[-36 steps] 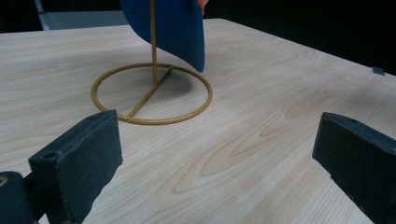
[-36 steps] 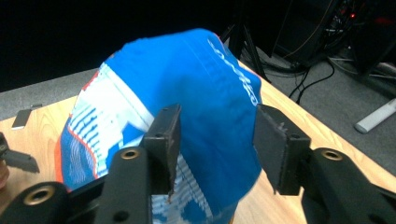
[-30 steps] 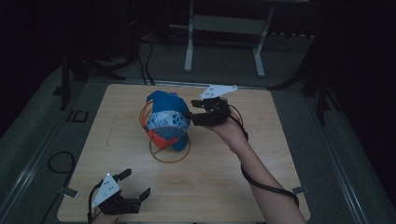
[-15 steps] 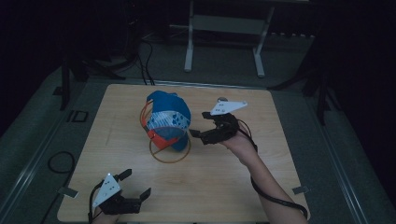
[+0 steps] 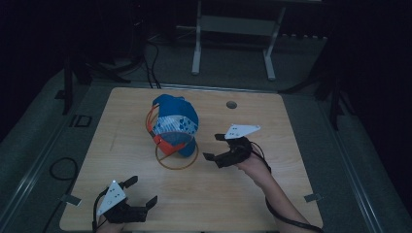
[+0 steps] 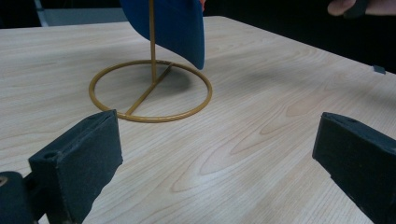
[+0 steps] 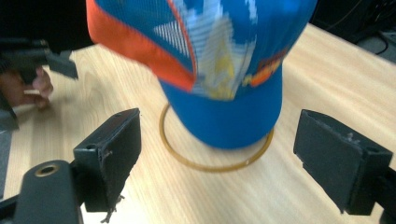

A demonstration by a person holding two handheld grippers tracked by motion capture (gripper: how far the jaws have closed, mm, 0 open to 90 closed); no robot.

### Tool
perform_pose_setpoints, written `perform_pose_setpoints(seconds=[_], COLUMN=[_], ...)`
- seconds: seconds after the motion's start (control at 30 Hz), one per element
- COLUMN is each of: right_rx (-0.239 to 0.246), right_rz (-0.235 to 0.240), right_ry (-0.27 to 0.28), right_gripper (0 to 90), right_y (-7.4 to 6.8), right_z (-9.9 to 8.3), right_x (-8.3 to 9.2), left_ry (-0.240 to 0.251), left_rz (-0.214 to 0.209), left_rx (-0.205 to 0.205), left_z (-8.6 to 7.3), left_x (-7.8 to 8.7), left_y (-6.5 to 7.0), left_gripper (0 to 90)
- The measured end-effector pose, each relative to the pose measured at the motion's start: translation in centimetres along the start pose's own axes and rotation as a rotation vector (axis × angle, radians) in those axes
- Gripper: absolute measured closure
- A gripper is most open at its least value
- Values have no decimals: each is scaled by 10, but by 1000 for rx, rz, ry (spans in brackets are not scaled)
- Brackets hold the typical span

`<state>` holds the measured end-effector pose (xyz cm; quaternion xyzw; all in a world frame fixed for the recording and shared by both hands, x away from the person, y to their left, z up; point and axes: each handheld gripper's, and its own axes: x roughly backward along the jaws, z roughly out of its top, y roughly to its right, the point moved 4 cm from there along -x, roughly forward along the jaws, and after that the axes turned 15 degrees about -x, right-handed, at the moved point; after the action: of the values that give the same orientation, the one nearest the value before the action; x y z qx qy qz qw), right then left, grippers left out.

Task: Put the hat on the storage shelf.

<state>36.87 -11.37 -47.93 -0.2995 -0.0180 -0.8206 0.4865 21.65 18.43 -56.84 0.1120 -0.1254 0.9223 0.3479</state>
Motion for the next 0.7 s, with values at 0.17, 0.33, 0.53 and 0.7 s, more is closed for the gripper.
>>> perform_pose_setpoints(seconds=[0.17, 0.33, 0.53, 0.7], right_rx=[-21, -13, -18, -27], right_rz=[1, 14, 9, -6], right_ry=[-1, -6, -22, -33], right_gripper=[149, 153, 151, 149], right_y=[5, 8, 12, 17], right_z=[-17, -31, -53, -64], right_x=[1, 1, 1, 1], left_ry=[-1, -3, 2, 0], left_rz=[-1, -3, -24, -27], left_rx=[-2, -5, -5, -5], left_z=[0, 0, 0, 0], left_x=[0, 0, -1, -1], left_y=[1, 1, 3, 3], left_gripper=[16, 16, 16, 16])
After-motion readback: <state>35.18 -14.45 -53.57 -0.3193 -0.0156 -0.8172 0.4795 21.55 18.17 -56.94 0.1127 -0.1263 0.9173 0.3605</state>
